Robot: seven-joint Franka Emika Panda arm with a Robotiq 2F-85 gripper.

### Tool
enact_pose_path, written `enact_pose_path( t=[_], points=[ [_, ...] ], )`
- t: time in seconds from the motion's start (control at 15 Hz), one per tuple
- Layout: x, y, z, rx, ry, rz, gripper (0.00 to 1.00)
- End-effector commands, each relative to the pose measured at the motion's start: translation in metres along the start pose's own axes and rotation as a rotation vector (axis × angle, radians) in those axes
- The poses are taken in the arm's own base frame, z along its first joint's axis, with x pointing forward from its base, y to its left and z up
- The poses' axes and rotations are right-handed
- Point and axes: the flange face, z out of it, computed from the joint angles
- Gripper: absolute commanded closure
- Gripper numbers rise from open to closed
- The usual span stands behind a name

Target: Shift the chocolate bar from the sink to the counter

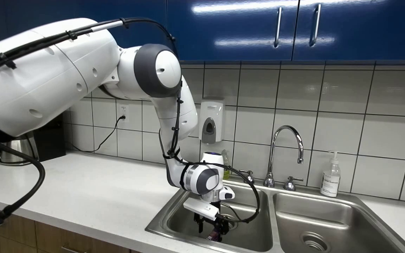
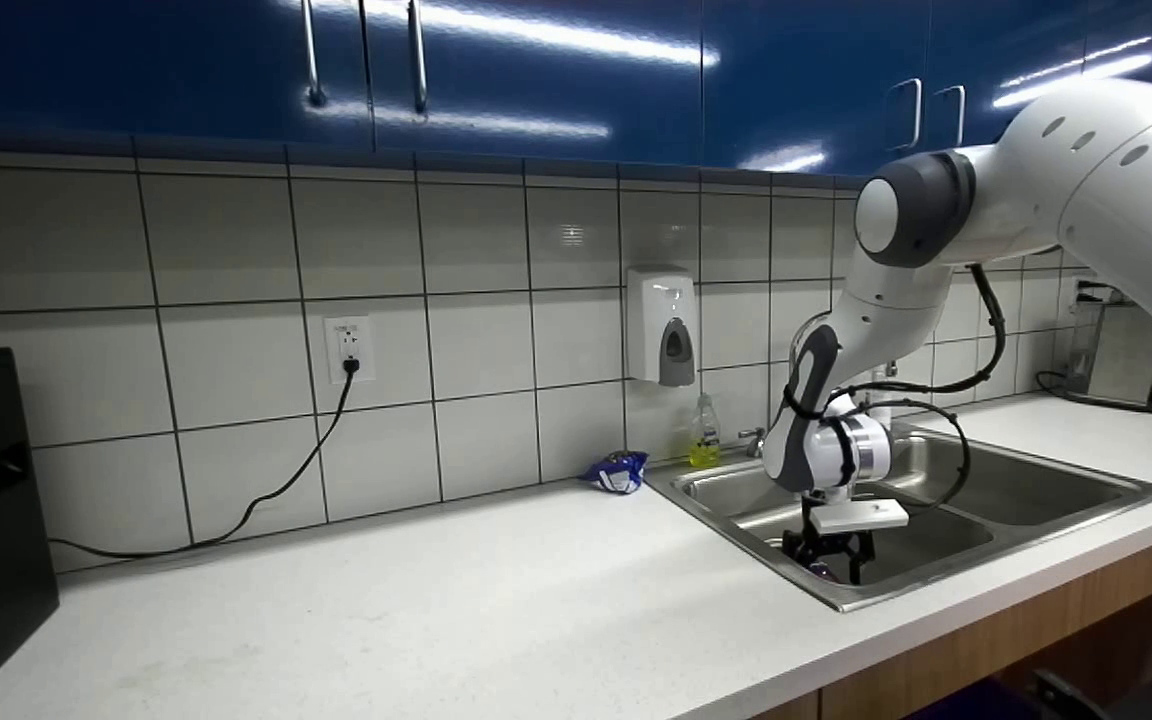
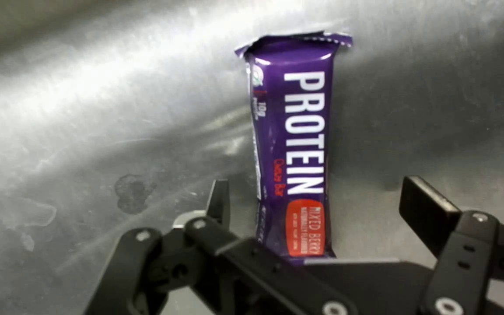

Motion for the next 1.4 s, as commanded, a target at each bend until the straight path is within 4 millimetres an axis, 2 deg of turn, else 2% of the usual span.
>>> enact_pose_path(
  t=[0.0, 0.4, 1.33],
  points=[
    [-0.012, 0.005, -0.018, 0.034, 0.01, 0.002, 0.0],
    [-0.014, 0.01, -0.019, 0.025, -0.002, 0.011, 0.0],
    [-0.011, 0.014, -0.006, 0.012, -0.026, 0.025, 0.0]
  ],
)
